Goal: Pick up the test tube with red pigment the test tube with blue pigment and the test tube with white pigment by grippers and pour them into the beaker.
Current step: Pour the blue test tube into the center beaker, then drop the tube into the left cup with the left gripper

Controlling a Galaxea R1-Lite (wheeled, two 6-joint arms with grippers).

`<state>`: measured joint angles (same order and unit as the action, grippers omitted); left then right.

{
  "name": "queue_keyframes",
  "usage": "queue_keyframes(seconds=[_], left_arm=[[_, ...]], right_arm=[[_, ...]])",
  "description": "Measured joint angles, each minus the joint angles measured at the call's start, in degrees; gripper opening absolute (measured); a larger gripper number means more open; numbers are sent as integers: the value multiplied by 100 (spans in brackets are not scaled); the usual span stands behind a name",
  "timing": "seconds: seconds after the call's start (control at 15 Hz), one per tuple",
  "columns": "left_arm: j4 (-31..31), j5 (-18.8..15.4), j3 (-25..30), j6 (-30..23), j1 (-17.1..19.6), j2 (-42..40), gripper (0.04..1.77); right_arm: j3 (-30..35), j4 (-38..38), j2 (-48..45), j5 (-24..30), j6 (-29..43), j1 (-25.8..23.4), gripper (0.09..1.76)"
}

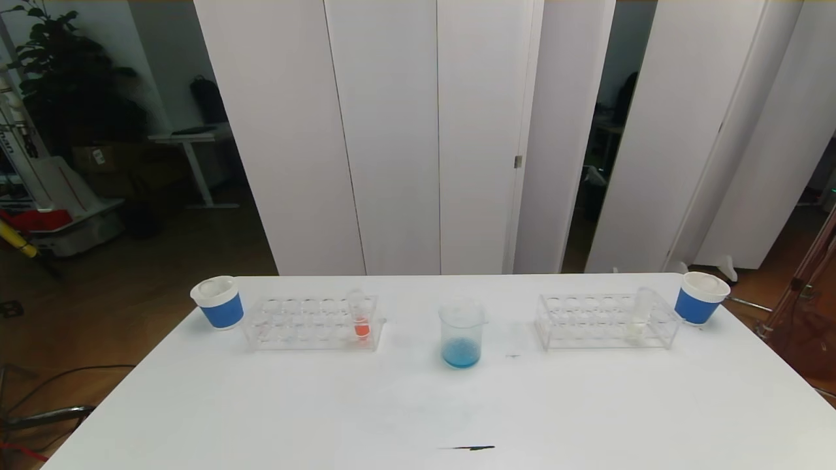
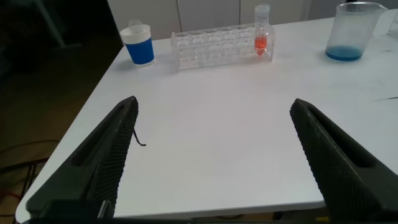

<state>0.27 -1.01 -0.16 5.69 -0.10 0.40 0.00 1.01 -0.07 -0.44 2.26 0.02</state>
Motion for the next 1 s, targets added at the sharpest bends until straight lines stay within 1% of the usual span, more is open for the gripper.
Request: queue_keyframes(seconds=[1.0], left_arm=[[0,16,16,-55,0,-59,174]], right_arm=[[0,2,0,0,0,0,175]])
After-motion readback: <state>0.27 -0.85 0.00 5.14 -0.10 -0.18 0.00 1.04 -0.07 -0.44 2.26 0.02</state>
